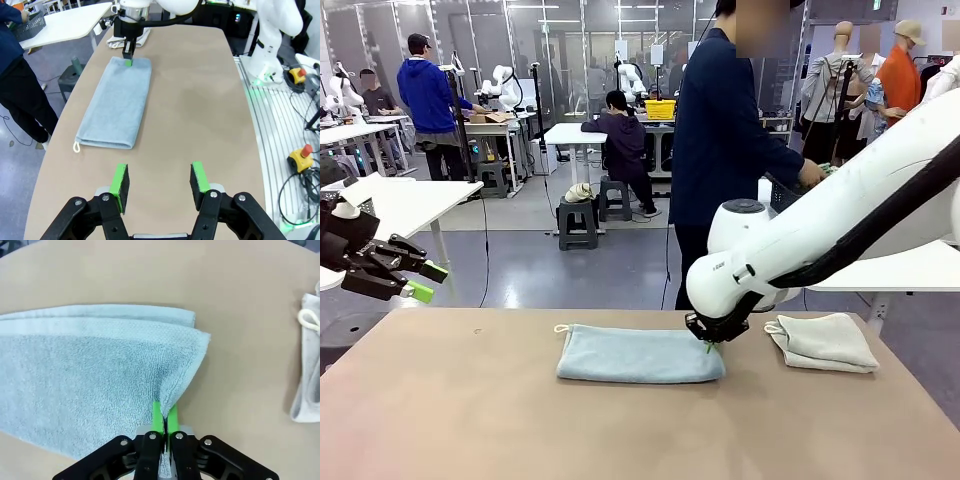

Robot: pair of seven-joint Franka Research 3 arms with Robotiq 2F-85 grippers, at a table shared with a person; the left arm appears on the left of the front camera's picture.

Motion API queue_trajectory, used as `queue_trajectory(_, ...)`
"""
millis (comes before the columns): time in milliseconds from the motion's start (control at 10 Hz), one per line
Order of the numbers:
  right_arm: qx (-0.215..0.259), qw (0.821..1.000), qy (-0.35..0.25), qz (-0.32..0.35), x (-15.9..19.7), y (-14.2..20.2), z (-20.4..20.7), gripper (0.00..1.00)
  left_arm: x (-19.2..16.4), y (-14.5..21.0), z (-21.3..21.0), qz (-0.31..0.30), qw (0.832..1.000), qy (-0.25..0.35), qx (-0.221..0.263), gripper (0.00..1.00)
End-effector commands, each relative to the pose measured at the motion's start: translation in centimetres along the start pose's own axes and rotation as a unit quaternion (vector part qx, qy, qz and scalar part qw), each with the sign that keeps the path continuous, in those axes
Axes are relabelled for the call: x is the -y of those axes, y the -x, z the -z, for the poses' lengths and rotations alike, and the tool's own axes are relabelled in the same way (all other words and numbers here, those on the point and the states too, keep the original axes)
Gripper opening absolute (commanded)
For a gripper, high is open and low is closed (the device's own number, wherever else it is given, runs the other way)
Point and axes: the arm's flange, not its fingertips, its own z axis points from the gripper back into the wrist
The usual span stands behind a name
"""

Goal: Fold the towels and place them in the basket.
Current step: When a person lays out a Towel with hook on the table, fold it in half twice.

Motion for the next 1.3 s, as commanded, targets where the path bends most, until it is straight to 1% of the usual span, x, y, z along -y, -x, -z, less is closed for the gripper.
queue_trajectory(0,-0.015,1.000,-0.004,-0.012,0.5,0.7,-1.4,0.00,0.1,-0.1,-0.1,0.002,1.000,0.002,0.008,0.63)
queue_trajectory(200,-0.009,0.999,0.010,-0.031,-0.8,0.3,-3.4,0.00,0.1,-0.1,-0.1,0.002,1.000,0.002,0.008,0.63)
queue_trajectory(300,-0.002,0.999,0.018,-0.042,-2.2,-0.3,-4.6,0.00,0.1,-0.1,-0.1,0.002,1.000,0.002,0.008,0.63)
queue_trajectory(500,0.003,0.997,0.055,-0.062,-6.5,-1.9,-5.8,0.00,0.1,-0.1,-0.1,0.002,1.000,0.002,0.008,0.63)
queue_trajectory(700,-0.009,0.994,0.078,-0.070,-11.8,-3.5,-5.4,0.00,0.1,-0.1,-0.1,0.002,1.000,0.002,0.008,0.63)
queue_trajectory(900,-0.019,0.994,0.073,-0.076,-16.8,-3.8,-5.0,0.00,0.1,-0.1,-0.1,0.002,1.000,0.002,0.008,0.63)
queue_trajectory(1000,-0.024,0.995,0.071,-0.065,-19.2,-4.1,-4.3,0.00,0.1,-0.1,-0.1,0.002,1.000,0.002,0.008,0.63)
queue_trajectory(1200,-0.028,0.997,0.057,-0.043,-22.4,-4.2,-2.9,0.00,0.1,-0.1,-0.1,0.002,1.000,0.002,0.008,0.63)
